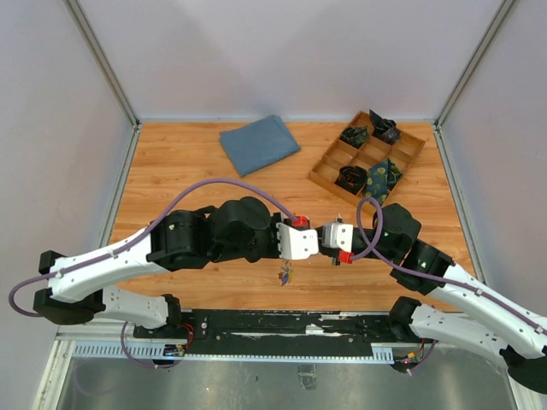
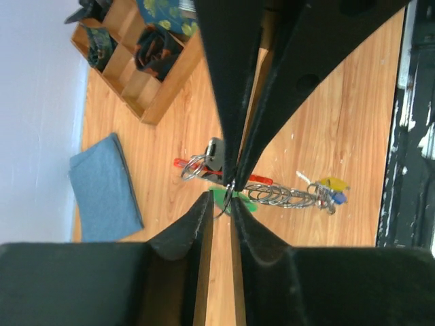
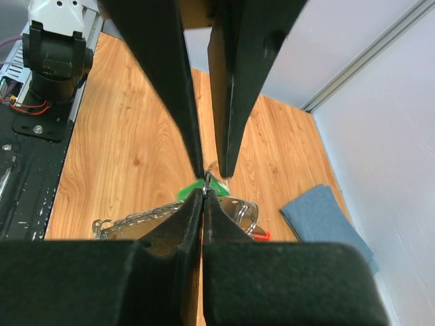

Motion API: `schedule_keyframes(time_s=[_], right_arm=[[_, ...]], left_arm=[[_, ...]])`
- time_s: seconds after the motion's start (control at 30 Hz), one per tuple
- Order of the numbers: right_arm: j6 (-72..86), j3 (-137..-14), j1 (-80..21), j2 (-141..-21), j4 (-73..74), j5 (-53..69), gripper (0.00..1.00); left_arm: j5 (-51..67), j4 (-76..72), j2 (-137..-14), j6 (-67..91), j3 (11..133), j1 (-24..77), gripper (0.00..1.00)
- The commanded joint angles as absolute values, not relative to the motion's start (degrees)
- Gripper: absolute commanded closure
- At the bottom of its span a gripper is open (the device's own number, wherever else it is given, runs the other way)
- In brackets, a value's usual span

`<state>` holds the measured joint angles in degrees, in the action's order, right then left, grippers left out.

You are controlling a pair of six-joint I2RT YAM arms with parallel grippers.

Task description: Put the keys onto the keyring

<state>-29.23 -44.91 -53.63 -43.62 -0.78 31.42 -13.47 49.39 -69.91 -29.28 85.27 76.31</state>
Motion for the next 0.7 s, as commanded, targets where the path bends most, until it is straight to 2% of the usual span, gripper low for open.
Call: schedule_keyframes(time_s=[0.0,0.17,0.47,0.67], right_arm=[[-25.89,-46.81,-54.32,-42.30,-2.20,30.95,0.99],[-23.05,-46.73,-54.32,-40.62,-5.39,32.42,0.99],[-19.65,-47.18,-54.32,-38.79,-8.00,35.87,1.00],[-20.74,-50.21,-54.32,-39.48,-2.67,39.29,0.99]], left_arm=[[-13.83,40.79,-63.97,-27.67,83.37,76.73,0.74],[-12.74,34.47,-58.91,-25.26,79.58,76.73,0.64],[-10.37,29.00,-55.30,-23.64,75.32,76.73,0.60],[-7.96,29.08,-55.24,-25.60,75.67,76.73,0.57]])
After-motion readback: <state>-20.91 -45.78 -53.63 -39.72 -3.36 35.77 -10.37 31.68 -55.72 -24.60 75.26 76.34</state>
